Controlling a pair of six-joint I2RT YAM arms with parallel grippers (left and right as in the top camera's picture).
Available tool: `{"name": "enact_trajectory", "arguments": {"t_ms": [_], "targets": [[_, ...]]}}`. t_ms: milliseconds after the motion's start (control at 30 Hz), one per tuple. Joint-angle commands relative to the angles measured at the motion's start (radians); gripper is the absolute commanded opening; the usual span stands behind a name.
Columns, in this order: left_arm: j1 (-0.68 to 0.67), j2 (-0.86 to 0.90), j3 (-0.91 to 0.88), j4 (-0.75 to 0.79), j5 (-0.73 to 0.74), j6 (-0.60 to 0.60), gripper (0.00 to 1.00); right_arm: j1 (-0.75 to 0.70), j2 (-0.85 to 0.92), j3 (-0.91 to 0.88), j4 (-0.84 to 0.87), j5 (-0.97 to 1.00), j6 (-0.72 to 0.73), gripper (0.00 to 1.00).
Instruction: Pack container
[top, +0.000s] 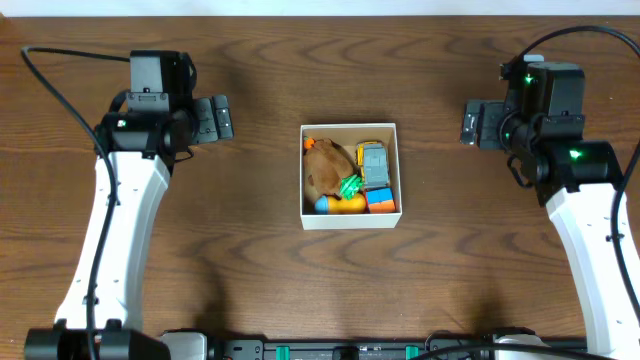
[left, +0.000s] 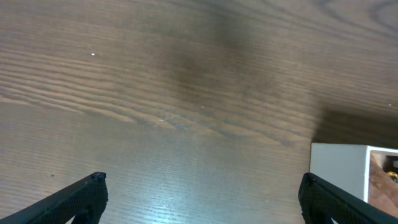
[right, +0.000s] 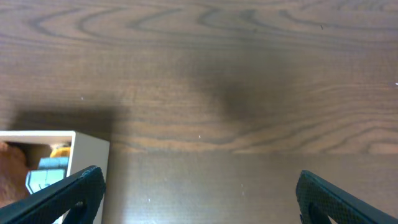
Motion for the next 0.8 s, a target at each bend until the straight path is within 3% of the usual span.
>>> {"name": "enact_trajectory", "arguments": {"t_ms": [0,200,433,633,767], "targets": [[0.004,-0.114,-0.007,-0.009,0.002,0.006,0.98,0.004,-0.093,-0.001,-0.021,0.035,0.035,0.99],[0.004,-0.327,-0.093,-0.006,0.097,0.063,0.98,0.005,-0.270,-0.026,-0.091,0.062,0.101,0.99],[0.004,-0.673,-0.382,0.021,0.104,0.062,0.98,0.006,-0.573,-0.272,-0.086,0.088,0.108,0.99],[0.004,-0.982,-0.616,-0.001,0.103,-0.079,0.98,0.006,-0.843,-0.556,-0.117,0.045,0.183,0.99],[0.004,-1.078,-0.679,-0.027,0.103,-0.096,0.98,0.006,-0.945,-0.637,-0.127,0.045,0.224,0.99]]}}
